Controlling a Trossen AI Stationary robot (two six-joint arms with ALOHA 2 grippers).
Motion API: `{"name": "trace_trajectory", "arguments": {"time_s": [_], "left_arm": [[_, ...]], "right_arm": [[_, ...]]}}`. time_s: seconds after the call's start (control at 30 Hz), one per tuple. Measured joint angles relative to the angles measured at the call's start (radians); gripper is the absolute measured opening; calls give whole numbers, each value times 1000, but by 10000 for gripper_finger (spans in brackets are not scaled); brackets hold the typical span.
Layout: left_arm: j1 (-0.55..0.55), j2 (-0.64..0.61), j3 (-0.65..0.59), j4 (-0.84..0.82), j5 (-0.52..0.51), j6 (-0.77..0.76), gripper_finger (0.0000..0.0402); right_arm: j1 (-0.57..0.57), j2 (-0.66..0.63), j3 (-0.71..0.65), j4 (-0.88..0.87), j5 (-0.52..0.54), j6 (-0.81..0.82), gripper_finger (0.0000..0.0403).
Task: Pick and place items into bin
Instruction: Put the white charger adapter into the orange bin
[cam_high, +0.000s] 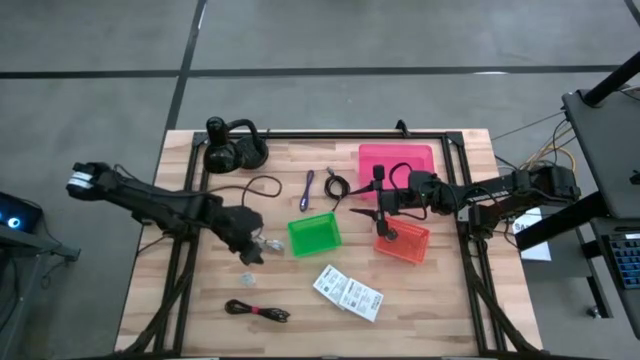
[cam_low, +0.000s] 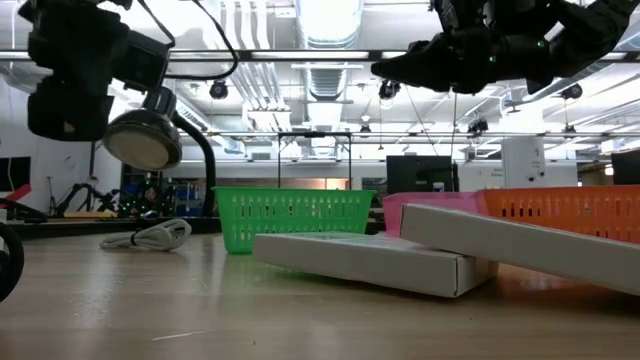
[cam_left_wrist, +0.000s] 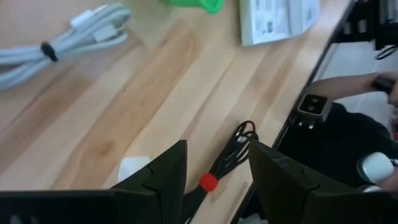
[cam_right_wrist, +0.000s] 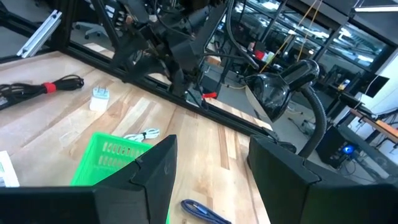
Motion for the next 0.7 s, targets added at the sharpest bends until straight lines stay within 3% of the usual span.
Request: {"name": "trace_trajectory", "arguments": {"time_s": [0.17,0.43,0.7], "left_arm": [[-30,83,77,-102,-1,-16,157],[-82,269,238,-414,-15,5,157],[-125,407,330,-490,-24,24,157]], "right_arm": [[0,0,0,0,0,-3,187],[0,0,-1,0,0,-2,187],[0,0,-1,-18,0,-3,187]]}}
